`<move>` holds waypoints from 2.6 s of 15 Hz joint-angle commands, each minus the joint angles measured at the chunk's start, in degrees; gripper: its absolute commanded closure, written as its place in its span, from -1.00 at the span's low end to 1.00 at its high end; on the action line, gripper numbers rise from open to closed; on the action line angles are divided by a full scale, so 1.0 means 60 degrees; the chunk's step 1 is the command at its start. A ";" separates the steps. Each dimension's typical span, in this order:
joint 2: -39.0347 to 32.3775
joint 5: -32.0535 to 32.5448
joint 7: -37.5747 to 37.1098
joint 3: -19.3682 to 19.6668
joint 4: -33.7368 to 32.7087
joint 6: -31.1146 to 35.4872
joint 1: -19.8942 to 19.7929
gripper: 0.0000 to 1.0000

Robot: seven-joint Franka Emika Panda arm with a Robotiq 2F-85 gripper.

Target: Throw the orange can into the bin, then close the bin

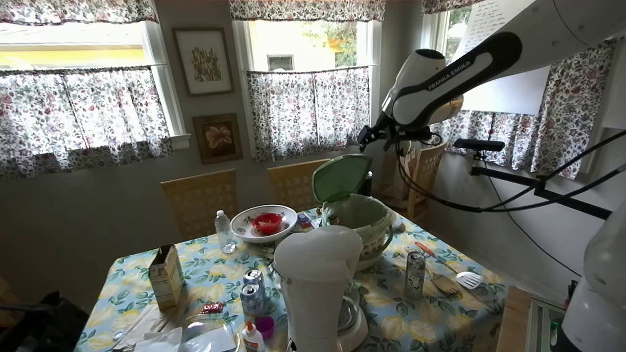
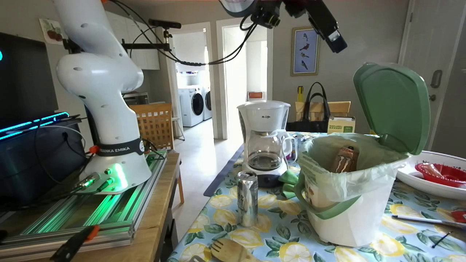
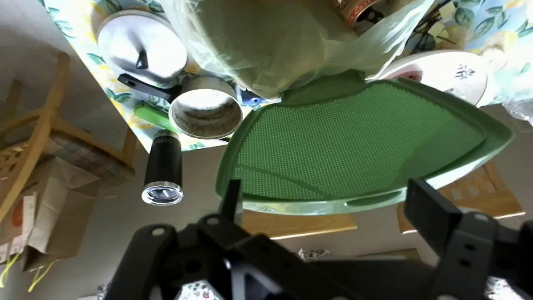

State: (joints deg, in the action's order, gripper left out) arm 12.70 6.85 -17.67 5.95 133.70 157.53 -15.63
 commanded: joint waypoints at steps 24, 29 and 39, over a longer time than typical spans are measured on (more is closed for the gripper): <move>-0.2703 0.1269 -0.0797 0.0282 -0.2269 0.1806 -0.0282 -1.00; -0.3221 0.0579 0.0181 0.0092 -0.2390 0.2491 -0.0325 -1.00; -0.3645 -0.1811 0.2625 -0.0543 -0.2688 0.1952 -0.0466 -1.00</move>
State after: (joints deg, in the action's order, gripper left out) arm -7.67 0.07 -6.54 4.76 119.91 171.16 -16.87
